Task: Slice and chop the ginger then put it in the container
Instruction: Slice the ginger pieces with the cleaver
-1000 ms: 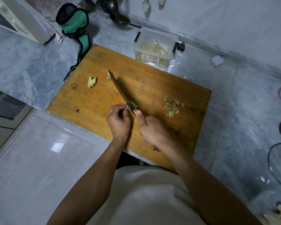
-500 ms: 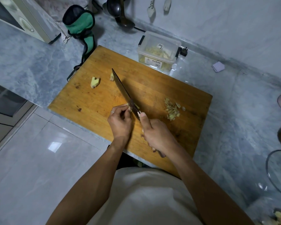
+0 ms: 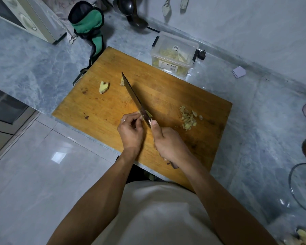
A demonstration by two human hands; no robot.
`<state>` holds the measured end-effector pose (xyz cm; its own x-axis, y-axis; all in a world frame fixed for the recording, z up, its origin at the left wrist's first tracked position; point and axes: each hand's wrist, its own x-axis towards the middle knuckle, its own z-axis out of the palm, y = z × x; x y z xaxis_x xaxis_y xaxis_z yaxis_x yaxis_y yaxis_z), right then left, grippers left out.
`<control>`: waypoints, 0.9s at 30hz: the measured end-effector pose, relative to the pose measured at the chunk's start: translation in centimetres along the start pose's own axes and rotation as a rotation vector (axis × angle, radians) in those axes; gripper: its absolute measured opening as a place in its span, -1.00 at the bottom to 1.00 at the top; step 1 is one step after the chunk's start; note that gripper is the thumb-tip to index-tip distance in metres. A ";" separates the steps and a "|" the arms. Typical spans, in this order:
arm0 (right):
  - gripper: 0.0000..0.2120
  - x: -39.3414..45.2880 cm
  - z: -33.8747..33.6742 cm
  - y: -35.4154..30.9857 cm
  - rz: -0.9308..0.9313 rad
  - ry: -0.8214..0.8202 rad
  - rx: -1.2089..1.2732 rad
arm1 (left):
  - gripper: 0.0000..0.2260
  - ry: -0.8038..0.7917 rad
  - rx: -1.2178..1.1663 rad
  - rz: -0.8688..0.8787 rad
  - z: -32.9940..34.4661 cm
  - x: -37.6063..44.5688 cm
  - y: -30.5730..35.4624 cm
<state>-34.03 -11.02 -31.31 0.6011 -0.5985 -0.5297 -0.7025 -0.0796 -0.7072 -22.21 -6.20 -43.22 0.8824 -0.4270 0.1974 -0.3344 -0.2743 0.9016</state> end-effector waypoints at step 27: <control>-0.35 1.4 0.6 0.8 0.040 0.015 0.051 | -0.90 -0.037 -0.020 -0.075 -0.1 0.1 0.2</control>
<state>-33.49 -11.42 -32.88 0.5670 -0.6123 -0.5510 -0.7051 -0.0151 -0.7089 -22.18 -6.19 -42.93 0.8919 -0.4375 0.1147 -0.2604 -0.2894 0.9211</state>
